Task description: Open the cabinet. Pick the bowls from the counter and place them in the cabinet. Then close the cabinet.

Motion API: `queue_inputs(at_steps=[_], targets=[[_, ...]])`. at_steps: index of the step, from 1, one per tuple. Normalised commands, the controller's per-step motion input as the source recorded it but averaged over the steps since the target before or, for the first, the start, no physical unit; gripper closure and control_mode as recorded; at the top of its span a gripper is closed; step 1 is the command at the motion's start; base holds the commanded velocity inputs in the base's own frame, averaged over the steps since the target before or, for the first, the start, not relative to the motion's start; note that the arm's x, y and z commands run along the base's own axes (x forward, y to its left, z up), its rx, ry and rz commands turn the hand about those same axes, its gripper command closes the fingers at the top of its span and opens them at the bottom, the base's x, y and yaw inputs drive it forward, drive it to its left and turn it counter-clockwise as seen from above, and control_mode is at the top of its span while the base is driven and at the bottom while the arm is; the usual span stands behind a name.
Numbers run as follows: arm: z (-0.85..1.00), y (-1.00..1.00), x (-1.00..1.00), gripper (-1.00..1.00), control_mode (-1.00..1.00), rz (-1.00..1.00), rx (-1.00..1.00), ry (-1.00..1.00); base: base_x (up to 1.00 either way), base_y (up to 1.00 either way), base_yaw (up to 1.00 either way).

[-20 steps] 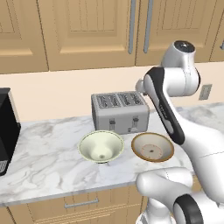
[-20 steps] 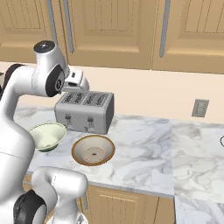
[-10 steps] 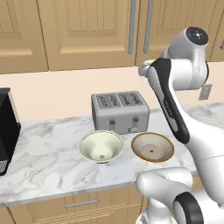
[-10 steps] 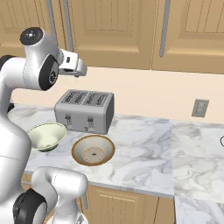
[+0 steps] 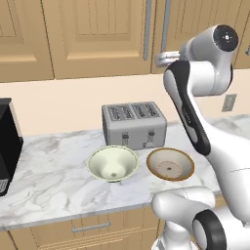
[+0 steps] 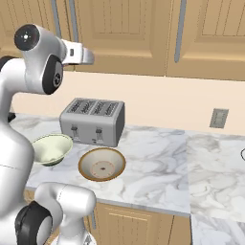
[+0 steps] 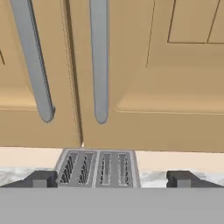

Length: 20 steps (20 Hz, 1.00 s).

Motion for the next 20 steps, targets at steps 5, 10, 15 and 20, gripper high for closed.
queue_inputs(at_steps=[5,10,15,20], targets=[[0.52,0.0,0.31,-1.0,-1.0,0.01,-0.01,-0.17,0.0,0.0,0.0],[0.47,0.0,0.29,-1.0,-1.0,0.0,-0.01,-0.2,0.0,0.0,0.0],[0.13,0.0,0.33,-1.0,-1.0,0.01,0.0,-0.17,0.0,0.0,0.0],[-0.22,0.0,0.54,-1.0,-1.0,0.0,0.0,-0.2,0.0,0.0,0.0]])
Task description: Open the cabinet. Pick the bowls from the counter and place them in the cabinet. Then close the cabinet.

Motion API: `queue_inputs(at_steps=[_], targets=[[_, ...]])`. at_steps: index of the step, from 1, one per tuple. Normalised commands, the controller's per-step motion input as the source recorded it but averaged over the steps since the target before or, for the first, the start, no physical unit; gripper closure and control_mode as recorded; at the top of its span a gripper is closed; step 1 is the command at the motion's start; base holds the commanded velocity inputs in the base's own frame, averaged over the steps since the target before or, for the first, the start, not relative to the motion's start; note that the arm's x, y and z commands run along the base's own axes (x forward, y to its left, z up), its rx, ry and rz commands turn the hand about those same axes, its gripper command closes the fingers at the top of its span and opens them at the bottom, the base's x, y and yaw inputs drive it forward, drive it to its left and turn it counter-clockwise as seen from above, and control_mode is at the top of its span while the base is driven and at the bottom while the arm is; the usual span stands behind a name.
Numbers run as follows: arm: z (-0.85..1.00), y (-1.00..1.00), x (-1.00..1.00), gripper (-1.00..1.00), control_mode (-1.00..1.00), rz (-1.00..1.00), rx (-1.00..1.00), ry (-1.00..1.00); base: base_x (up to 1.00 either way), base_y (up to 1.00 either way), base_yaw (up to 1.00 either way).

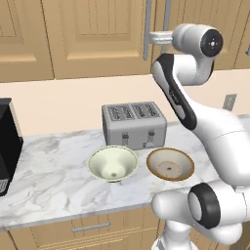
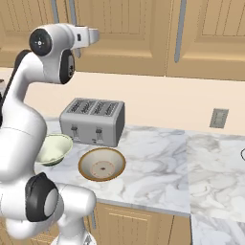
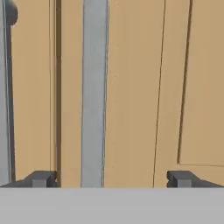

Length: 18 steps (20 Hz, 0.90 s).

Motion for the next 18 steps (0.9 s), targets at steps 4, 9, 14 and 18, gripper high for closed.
queue_inputs(at_steps=[4,9,14,18], targets=[[-0.2,0.0,0.86,-1.0,-1.0,0.0,0.0,-0.15,0.0,0.0,0.0],[-0.03,0.0,1.0,-1.0,-1.0,0.0,0.0,0.0,0.0,0.0,0.0],[0.0,0.0,1.0,-1.0,-1.0,0.0,0.0,0.29,0.0,0.0,0.0],[0.03,-0.54,0.68,1.0,-1.0,-0.03,0.15,0.68,0.0,0.0,0.0]])
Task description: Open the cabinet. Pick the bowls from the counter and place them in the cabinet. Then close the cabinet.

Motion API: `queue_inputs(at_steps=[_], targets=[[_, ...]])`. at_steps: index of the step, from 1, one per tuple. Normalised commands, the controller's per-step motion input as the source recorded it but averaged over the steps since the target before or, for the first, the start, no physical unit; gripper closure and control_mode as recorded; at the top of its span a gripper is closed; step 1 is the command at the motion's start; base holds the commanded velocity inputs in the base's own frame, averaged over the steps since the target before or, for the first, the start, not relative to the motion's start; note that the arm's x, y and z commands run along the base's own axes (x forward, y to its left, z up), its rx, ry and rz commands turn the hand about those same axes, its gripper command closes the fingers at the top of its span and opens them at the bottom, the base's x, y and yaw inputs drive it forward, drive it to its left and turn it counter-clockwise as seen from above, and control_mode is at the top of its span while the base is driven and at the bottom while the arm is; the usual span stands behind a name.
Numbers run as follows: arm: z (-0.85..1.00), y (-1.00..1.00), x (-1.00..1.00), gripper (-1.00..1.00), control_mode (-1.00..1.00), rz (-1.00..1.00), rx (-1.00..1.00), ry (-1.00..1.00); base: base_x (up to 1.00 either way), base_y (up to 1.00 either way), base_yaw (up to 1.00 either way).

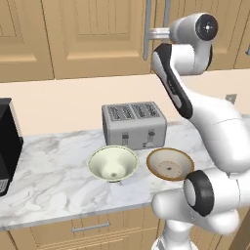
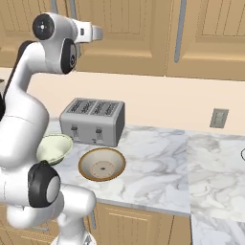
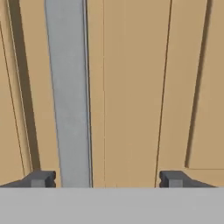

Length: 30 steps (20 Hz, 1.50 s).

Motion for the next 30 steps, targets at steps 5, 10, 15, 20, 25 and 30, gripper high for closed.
queue_inputs(at_steps=[5,10,15,20,25,30], targets=[[-0.89,-1.0,-0.21,1.0,-1.0,0.03,0.43,-0.09,0.0,0.0,0.0],[-1.0,-1.0,-0.19,1.0,-1.0,0.07,0.29,-0.55,0.0,0.0,0.0],[-1.0,-1.0,-0.58,1.0,-1.0,0.0,0.38,-0.41,0.0,0.0,0.0],[-1.0,-1.0,-0.13,1.0,-1.0,0.03,0.3,-0.6,0.0,0.0,0.0],[-1.0,-1.0,-0.03,1.0,-1.0,0.0,0.32,-0.57,0.0,0.0,0.0],[-0.9,-1.0,0.0,1.0,-1.0,-0.03,0.48,-0.11,0.0,0.0,0.0]])
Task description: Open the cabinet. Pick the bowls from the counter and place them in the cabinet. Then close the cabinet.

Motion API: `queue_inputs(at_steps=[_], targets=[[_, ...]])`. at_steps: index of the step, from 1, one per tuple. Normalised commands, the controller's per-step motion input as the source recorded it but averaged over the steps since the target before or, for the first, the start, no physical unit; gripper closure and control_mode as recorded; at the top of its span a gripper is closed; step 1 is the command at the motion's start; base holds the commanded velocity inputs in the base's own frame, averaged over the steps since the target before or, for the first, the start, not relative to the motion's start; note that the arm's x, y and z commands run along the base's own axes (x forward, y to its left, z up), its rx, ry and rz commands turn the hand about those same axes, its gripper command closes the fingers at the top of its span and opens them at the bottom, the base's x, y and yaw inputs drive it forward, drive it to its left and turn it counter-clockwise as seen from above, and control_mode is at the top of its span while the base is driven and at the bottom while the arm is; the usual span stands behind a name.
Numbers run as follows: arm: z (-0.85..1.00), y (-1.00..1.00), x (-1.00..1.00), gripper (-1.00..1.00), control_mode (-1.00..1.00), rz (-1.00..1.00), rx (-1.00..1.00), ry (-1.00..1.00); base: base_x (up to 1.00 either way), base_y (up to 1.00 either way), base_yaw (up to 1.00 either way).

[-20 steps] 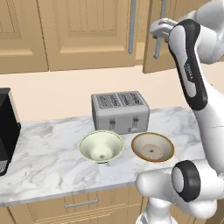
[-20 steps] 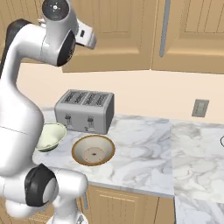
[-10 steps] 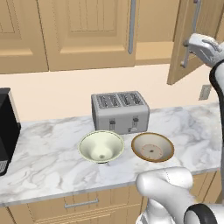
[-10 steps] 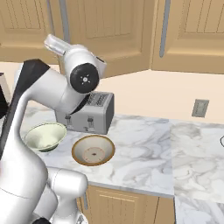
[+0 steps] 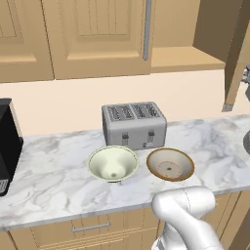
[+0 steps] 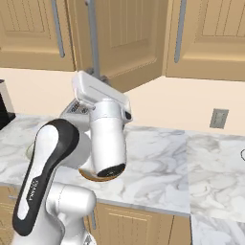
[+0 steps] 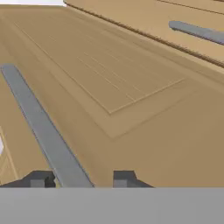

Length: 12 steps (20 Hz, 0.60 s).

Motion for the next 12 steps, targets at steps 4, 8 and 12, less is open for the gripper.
queue_inputs(at_steps=[4,8,12], targets=[[-0.14,-1.0,-0.57,1.0,-1.0,-0.2,0.52,0.15,0.0,0.0,0.0],[0.0,-0.67,-1.0,1.0,-1.0,-0.36,0.33,0.03,0.0,0.0,0.0],[0.09,-0.2,-1.0,1.0,-1.0,-0.44,0.2,0.0,0.0,0.0,0.0]])
